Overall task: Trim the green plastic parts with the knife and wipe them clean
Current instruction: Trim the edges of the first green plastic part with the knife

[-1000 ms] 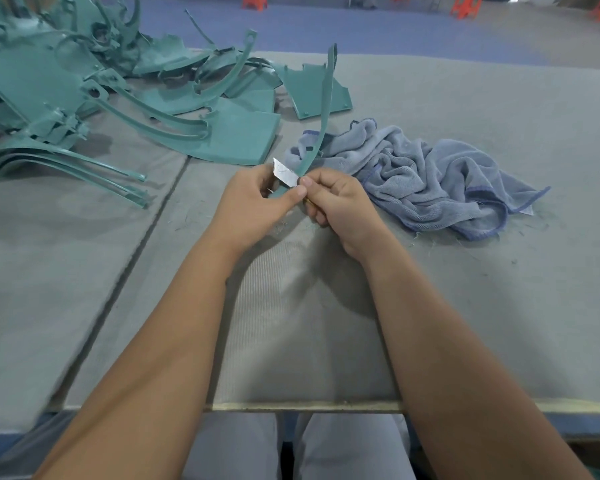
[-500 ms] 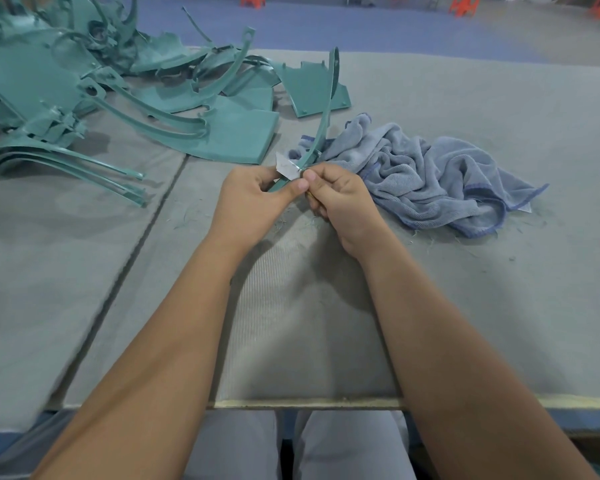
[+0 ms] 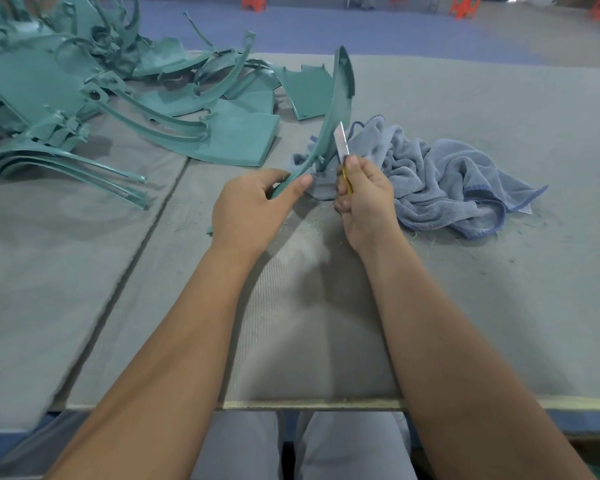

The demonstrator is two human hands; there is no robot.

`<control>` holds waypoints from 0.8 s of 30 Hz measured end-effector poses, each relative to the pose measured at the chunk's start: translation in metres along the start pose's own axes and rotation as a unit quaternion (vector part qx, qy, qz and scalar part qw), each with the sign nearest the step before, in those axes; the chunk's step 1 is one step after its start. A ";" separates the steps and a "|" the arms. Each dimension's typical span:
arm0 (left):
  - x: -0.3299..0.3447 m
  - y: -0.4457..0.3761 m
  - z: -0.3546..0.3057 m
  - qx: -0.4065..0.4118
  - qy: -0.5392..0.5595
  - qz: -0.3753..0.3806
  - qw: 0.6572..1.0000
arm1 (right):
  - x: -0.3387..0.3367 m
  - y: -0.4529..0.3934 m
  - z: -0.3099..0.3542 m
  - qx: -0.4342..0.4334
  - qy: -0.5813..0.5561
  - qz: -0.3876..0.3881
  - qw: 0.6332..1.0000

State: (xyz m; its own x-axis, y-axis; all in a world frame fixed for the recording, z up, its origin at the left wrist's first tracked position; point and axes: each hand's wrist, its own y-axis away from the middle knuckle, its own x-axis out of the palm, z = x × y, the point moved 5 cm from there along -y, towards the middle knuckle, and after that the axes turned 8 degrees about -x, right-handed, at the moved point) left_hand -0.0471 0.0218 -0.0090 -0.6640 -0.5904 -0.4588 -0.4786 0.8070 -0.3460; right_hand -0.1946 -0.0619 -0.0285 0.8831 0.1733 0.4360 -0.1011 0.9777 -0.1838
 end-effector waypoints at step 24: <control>0.008 -0.001 -0.004 -0.050 -0.102 0.080 0.990 | 0.023 0.020 0.012 -0.040 0.187 0.190 0.963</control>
State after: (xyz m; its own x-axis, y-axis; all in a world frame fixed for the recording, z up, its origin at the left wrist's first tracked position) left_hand -0.0538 0.0162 -0.0085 -0.6102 -0.4362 -0.6613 -0.4374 0.8815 -0.1778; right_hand -0.1821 -0.0366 -0.0121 0.8944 0.4467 -0.0213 -0.4264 0.8375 -0.3417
